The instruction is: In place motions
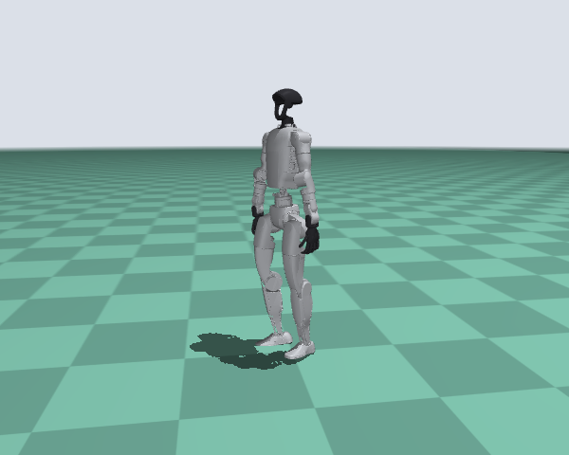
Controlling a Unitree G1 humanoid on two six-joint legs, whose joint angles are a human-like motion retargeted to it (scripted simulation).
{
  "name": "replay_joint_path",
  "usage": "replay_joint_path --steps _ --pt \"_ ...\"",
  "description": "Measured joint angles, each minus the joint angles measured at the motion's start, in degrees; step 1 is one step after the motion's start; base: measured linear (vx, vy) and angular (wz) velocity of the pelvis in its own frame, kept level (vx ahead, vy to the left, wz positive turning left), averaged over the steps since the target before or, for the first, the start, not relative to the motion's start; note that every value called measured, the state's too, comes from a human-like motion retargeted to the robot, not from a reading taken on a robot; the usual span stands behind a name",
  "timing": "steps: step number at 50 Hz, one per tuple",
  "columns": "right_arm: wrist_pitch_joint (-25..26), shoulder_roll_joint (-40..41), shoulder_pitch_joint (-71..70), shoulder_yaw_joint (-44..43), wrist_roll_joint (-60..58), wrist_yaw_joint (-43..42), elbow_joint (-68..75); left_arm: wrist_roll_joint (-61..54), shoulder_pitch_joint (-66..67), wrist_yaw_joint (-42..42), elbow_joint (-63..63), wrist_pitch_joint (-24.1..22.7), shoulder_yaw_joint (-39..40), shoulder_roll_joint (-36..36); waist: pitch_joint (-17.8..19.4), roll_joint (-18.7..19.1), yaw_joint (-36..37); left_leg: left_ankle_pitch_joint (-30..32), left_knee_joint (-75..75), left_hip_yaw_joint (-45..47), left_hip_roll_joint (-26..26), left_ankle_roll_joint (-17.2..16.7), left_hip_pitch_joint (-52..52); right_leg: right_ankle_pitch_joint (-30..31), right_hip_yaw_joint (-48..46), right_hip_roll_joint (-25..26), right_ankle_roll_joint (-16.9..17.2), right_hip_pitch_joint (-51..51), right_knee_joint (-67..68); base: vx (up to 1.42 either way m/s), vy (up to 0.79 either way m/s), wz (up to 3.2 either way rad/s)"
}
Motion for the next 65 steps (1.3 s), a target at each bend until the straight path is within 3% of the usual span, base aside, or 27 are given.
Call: replay_joint_path --steps 5,8,11,14,17,23,26,30,39,42,45,50,55,65 --pt "0.37 -0.19 5.93 -2.38 -0.58 -1.31 0.88 1.31 -2.38 1.79 0.0 1.95 -6.07 -1.5 1.09 0.52 -1.1 -0.54 0.34 -0.66 0.69 0.64 1.34 1.83 0.81 -1.12 -1.68 -2.06 8.07 0.12 0.14 0.01" --pt "0.95 -0.27 10.36 -4.54 -1.96 -1.05 1.98 -1.43 -5.94 3.85 0.0 3.9 -9.94 -4.08 1.94 1.31 -0.96 -0.35 0.12 -0.79 1.57 1.12 1.93 10.79 3.3 -2.99 -1.94 -6.83 18.61 0.06 0.13 -0.08" --pt "1.01 -0.79 14.27 -5.01 -2.96 -0.23 3.13 -5.27 -12.43 5.0 0.0 1.91 -13.26 -7.13 4.56 2.17 -2.17 -0.13 0.02 -1.22 2.44 1.15 2.73 17.8 6.84 -5.29 -5.0 -13.89 32.69 -0.05 0.19 0.03" --pt "3.0 -1.63 17.38 -4.3 -4.85 1.21 3.13 -8.53 -22.85 4.4 -0.65 -2.45 -13.84 -10.43 7.66 2.86 -6.15 0.2 0.03 -2.79 2.47 1.7 3.1 12.86 4.76 -12.1 -8.63 -20.15 49.12 -0.17 0.19 0.42" --pt "6.48 -2.4 19.64 -4.96 -7.88 3.51 3.13 -9.92 -30.59 2.8 -5.69 -4.59 -11.55 -13.34 8.5 3.0 -11.31 0.54 0.04 -4.05 1.89 2.53 2.14 7.86 5.85 -17.71 -10.44 -28.43 63.65 -0.11 0.09 0.61" --pt "7.81 -3.39 23.75 -8.97 -5.24 4.08 3.13 -11.66 -38.85 0.98 -9.69 -6.67 -11.63 -14.66 8.15 2.8 -14.4 1.74 0.02 -3.01 2.65 2.49 0.84 5.56 9.99 -19.54 -9.91 -38.85 75.65 0.01 0.01 0.22" --pt "8.55 -4.12 22.73 -9.26 -2.86 2.79 3.13 -9.65 -39.34 0.41 -10.85 -6.79 -12.06 -13.29 8.31 2.29 -14.18 1.8 -0.09 -1.57 2.33 2.29 1.22 5.19 9.27 -20.06 -10.01 -37.58 73.61 -0.01 0.02 -0.42" --pt "7.56 -4.44 19.82 -9.1 -2.44 2.03 3.13 -7.88 -36.68 0.97 -10.04 -6.56 -12.78 -12.06 7.74 1.92 -11.93 1.54 -0.65 0.87 2.23 1.78 2.03 6.14 7.36 -16.89 -8.75 -30.53 63.97 -0.01 0.02 -0.65" --pt "2.53 -2.02 12.57 -7.98 1.21 -2.32 1.26 -0.45 -23.81 3.56 -3.77 -4.5 -13.72 -10.68 3.66 2.03 -4.11 0.29 -1.06 3.04 1.71 0.5 1.82 12.35 6.78 -1.02 -1.87 -8.22 23.08 0.03 -0.06 -0.45" --pt "1.87 -1.21 10.37 -6.52 1.4 -2.89 -0.96 1.75 -19.97 4.25 -1.74 -3.98 -12.2 -10.06 2.63 1.49 -2.44 -0.15 -0.93 3.46 0.61 0.16 1.46 5.28 6.24 0.93 0.87 -2.0 9.66 -0.02 -0.11 -0.23" --pt "1.16 -0.59 8.42 -4.75 0.39 -2.9 -3.09 3.12 -17.13 4.93 -0.18 -3.75 -10.06 -9.52 2.25 0.91 -0.69 -0.44 -0.94 4.71 -0.09 -0.35 1.47 0.71 4.9 1.75 -0.15 0.45 1.94 -0.08 -0.08 -0.3" --pt "0.17 0.12 6.55 -3.88 -1.71 -2.92 -5.31 2.99 -15.56 5.63 0.0 -2.38 -7.01 -8.95 2.21 0.91 2.33 -0.16 -0.94 6.93 0.48 -1.25 0.24 3.22 6.68 1.58 1.95 -0.22 -1.96 -0.17 -0.17 -0.32" --pt "-0.33 -0.19 7.22 -4.39 -1.14 -3.59 -2.94 2.58 -13.42 4.68 -4.09 -0.62 -4.16 -9.26 2.49 1.86 1.02 0.47 -0.68 6.06 1.52 -1.84 -0.86 2.62 5.1 2.27 0.43 -1.11 -1.33 -0.13 -0.15 0.16" --pt "1.73 -3.44 11.87 -8.95 4.61 -4.85 3.13 5.5 -0.01 5.71 -5.5 2.59 1.16 -2.4 1.49 2.14 0.73 -0.12 7.42 3.64 3.67 -3.7 -4.76 1.93 1.36 2.75 -0.93 1.42 -4.37 -0.06 -0.14 0.27"
